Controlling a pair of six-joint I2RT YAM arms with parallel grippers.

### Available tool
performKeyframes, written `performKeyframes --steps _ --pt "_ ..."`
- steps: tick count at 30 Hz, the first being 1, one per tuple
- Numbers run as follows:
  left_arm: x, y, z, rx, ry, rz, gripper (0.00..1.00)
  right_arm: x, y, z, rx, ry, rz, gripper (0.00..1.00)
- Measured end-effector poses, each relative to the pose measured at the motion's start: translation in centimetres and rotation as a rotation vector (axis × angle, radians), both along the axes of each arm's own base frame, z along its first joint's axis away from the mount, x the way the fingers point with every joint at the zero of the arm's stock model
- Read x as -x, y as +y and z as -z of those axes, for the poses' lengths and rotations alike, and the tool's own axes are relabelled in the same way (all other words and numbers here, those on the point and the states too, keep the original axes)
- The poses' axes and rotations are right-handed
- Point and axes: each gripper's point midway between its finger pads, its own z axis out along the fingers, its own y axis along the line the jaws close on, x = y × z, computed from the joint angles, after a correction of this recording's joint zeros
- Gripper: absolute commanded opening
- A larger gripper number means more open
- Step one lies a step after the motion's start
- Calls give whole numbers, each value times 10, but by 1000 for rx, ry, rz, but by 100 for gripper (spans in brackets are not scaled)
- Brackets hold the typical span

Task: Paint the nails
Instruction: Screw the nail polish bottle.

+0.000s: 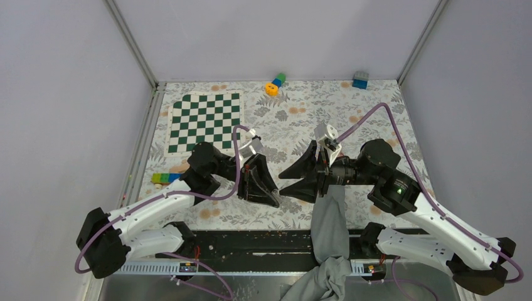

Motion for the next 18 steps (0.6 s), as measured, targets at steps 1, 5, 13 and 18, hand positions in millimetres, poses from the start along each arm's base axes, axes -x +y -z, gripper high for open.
performKeyframes --steps 1,5,13,18 --pt "0 0 0 1 -2 -1 0 0 0 0 1 0 0 56" --pt "0 0 -1 8 -11 -7 0 0 0 3 13 10 0 56" --pt "1 2 -5 22 -29 -14 0 0 0 11 33 28 0 48" --pt "0 1 -3 14 -23 -20 0 1 0 12 35 35 -1 41"
